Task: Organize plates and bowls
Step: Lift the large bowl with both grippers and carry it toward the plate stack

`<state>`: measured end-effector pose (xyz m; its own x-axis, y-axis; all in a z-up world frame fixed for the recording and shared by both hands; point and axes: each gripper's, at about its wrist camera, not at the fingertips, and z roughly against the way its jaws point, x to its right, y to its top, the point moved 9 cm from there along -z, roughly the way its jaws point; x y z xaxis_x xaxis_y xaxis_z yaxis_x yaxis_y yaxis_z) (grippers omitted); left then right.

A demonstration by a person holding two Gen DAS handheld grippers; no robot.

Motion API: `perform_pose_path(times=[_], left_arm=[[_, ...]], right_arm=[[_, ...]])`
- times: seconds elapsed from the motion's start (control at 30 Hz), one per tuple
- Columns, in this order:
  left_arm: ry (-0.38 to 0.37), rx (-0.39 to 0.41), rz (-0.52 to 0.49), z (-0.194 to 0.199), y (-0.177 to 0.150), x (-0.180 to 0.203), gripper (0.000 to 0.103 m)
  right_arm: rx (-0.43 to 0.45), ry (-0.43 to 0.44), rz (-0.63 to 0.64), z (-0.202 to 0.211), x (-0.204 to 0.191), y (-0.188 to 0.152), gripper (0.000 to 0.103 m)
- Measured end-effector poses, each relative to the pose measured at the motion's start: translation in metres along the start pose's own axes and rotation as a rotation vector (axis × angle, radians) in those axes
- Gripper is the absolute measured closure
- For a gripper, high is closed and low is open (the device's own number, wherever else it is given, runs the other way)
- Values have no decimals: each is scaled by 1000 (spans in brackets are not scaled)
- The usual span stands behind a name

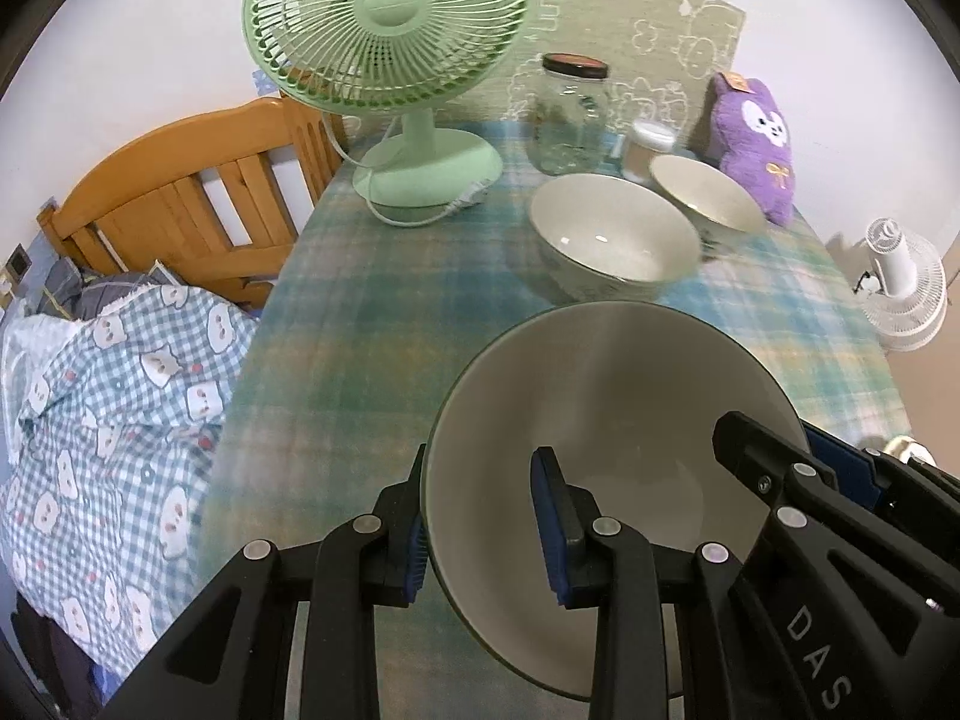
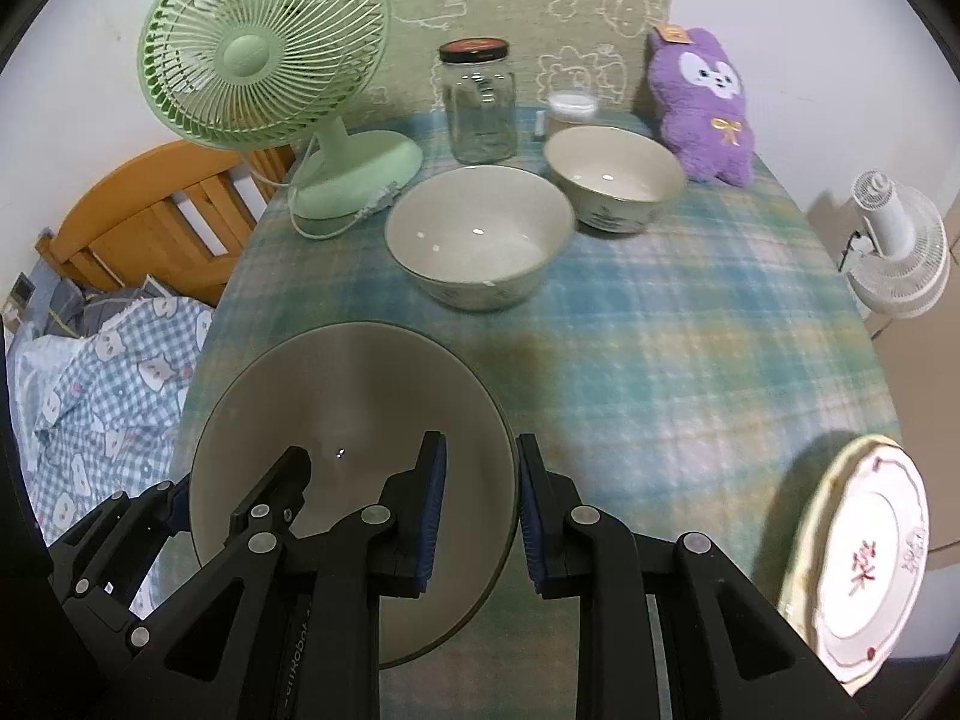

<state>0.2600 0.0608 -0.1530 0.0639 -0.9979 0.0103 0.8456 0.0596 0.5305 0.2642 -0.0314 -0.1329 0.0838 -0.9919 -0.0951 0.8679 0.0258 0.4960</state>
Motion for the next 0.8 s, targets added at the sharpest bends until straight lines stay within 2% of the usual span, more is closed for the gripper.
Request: perform_pose_path(times=[0.33,0.8], left_arm=[[-9,-4,-26,16,-38,52,73],[-12,-20,-44,13,-77,100,73]], right_arm=[[-8,-21,-15,22,58,-40,77],[-28,-26,-28,17,109,-76,77]])
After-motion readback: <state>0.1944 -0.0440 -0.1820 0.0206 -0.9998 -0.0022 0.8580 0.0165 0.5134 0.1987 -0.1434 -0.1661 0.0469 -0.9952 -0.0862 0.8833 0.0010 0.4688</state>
